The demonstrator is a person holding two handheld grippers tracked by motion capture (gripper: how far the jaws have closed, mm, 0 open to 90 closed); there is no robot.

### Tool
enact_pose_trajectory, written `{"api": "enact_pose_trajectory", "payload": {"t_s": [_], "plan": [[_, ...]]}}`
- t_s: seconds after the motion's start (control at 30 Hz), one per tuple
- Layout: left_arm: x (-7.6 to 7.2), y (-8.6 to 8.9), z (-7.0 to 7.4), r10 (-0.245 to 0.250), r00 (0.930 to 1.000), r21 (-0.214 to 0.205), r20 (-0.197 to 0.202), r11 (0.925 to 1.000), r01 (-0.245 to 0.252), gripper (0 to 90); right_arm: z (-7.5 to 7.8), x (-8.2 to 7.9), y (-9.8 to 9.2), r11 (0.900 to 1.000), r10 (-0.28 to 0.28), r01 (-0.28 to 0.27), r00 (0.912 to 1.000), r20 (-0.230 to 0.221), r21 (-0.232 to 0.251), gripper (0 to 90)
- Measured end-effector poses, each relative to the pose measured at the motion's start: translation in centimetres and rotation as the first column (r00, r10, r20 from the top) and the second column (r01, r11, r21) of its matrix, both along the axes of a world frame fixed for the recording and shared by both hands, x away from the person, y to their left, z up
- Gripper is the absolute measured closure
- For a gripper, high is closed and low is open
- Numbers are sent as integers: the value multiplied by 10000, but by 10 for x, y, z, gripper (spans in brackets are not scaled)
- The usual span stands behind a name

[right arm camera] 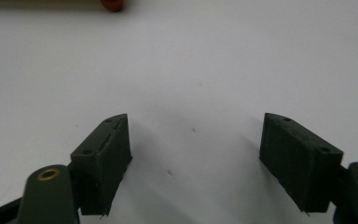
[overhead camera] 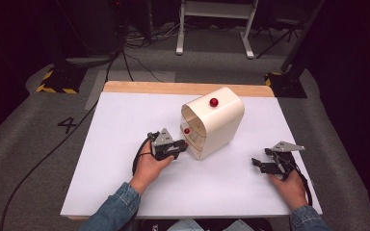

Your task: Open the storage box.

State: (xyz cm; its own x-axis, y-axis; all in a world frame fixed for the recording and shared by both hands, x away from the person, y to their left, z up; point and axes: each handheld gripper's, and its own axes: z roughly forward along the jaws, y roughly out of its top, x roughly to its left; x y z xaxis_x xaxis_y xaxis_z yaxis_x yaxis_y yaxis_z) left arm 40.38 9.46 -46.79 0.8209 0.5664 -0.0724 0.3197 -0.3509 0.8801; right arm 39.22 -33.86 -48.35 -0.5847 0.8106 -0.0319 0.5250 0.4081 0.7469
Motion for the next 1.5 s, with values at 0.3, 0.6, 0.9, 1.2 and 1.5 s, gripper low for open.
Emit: {"api": "enact_pose_trajectory", "payload": {"t_s": [0.3,0.6,0.9,1.2,1.5], "plan": [[-2,3,2,-71,10000,160,1,9998,71,733,0,0,0,10000,-2,2,10000,6,-6,248],[-17,21,6,18,10000,272,-41,9996,-17,733,0,0,0,10000,0,0,10000,9,4,248],[-35,40,6,290,9995,333,-84,9990,-287,733,0,0,0,10000,3,-3,10000,4,16,248],[-49,56,6,472,9988,378,-113,9982,-467,733,0,0,0,10000,10,-10,10000,-2,18,248],[-52,62,4,507,9984,382,-252,9980,-498,733,0,0,0,10000,9,-9,10000,-21,37,248]]}}
